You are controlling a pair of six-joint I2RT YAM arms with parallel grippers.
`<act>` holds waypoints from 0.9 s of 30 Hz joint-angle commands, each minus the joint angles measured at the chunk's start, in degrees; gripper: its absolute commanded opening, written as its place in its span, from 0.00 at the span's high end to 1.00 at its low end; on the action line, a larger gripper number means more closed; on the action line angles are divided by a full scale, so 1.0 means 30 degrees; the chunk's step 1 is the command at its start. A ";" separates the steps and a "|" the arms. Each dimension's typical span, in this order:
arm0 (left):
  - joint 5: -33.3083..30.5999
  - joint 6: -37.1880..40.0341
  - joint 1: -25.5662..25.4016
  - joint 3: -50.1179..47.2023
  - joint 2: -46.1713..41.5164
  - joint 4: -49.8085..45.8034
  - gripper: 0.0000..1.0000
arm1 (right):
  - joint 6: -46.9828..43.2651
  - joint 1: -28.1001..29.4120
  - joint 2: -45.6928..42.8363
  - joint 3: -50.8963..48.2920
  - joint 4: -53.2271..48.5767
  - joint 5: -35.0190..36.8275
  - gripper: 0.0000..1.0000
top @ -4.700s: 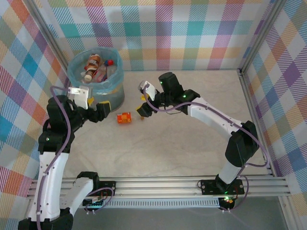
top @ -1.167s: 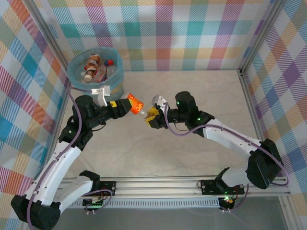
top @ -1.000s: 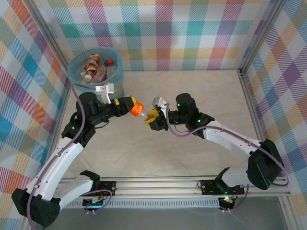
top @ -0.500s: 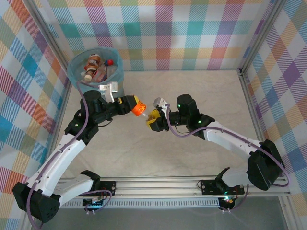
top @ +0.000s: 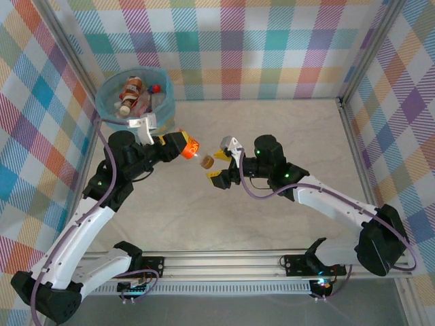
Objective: Put the plastic bottles in the bin
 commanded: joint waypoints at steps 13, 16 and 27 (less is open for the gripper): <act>-0.4405 0.4570 -0.0121 0.5698 0.1300 -0.5046 0.81 | -0.0525 0.0115 0.1138 0.3068 0.1182 0.0072 0.24; -0.5618 0.5276 0.0147 0.7838 0.2426 -0.6377 0.84 | 0.0129 0.0094 0.1832 0.4133 0.1238 0.0476 0.25; -0.7199 0.8229 0.2417 1.3963 0.5669 -0.8329 0.84 | 0.3284 0.0167 0.5481 0.8883 0.0899 0.1494 0.24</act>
